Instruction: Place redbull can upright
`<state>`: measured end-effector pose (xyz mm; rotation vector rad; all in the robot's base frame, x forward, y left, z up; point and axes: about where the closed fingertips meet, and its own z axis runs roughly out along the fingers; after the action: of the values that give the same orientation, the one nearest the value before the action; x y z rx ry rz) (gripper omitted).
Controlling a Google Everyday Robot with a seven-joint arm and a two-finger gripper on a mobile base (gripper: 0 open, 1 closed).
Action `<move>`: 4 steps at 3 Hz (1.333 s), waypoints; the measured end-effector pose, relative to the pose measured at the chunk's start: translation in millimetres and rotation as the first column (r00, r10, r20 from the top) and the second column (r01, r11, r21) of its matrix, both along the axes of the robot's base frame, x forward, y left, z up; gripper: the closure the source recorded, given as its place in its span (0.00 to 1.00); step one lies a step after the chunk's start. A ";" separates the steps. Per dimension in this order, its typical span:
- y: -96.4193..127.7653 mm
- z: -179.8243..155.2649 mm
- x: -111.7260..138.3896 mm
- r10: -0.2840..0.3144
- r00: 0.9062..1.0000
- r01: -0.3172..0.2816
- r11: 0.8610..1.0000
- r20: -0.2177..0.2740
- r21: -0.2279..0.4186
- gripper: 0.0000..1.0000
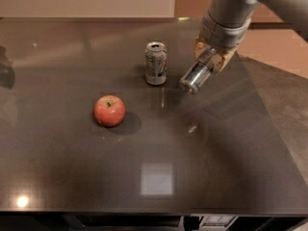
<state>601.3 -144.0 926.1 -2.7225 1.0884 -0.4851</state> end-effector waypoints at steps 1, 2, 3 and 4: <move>-2.3 18.0 -14.2 0.117 0.984 -0.115 0.993 0.134 -0.025 1.00; -5.2 26.1 -24.8 0.227 0.940 -0.219 0.974 0.255 -0.063 1.00; -4.9 26.4 -31.1 0.320 0.877 -0.299 0.947 0.360 -0.113 1.00; -0.9 41.1 -18.4 0.333 0.835 -0.309 0.942 0.438 -0.128 1.00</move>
Offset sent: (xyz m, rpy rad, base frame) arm -0.0230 0.0028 0.0485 -0.0242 -0.5172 0.3812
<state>582.8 -144.9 967.3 -2.5562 0.4896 -1.0335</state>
